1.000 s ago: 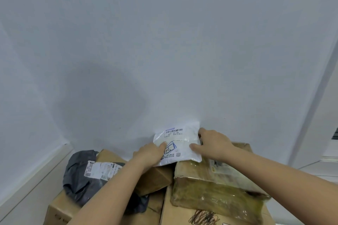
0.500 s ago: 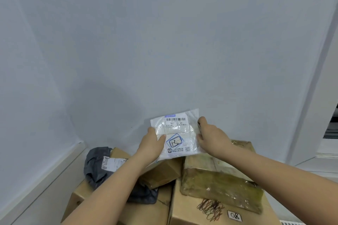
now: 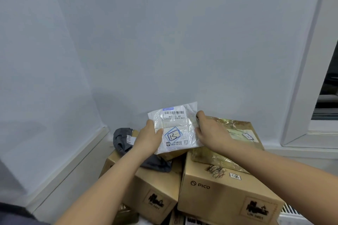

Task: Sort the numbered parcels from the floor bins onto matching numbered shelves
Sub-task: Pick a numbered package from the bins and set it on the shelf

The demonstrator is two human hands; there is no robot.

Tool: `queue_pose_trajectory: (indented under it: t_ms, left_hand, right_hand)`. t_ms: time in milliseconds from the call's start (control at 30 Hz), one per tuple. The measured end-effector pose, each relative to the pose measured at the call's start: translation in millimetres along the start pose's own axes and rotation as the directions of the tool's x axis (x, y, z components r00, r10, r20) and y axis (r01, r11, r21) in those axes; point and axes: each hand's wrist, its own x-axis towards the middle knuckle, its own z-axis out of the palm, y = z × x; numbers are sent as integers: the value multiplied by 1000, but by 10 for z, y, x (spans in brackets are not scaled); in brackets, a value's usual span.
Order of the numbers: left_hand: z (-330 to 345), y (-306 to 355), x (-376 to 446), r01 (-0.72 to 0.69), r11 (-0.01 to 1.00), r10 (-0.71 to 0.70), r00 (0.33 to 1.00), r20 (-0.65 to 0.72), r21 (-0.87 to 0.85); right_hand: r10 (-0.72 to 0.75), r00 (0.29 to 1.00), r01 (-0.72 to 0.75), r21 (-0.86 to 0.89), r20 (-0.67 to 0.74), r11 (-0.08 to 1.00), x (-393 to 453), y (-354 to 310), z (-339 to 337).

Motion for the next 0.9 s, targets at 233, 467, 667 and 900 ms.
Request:
queue_pose_trajectory:
  t_ms: [233,467,667,900]
  left_hand:
    - [-163,-33,-403,98,995,-98,993,-70,5]
    - [-323,29,-1009,239,969,-246,951,-188,-59]
    - [-448,152,-1709,350,935,-346,874,-340,-53]
    - [-635,133,-2683,494,863,-478,723,-499,-110]
  right_hand:
    - [-106,994,106,22,25,994,-163,-123,-65]
    - [-309,951,306,104,20,946,-245,-212,-69]
    - [-484,875,472,190,16,861,-404,-443,-65]
    - [-675,738,627,344,28,699,-851,-980,0]
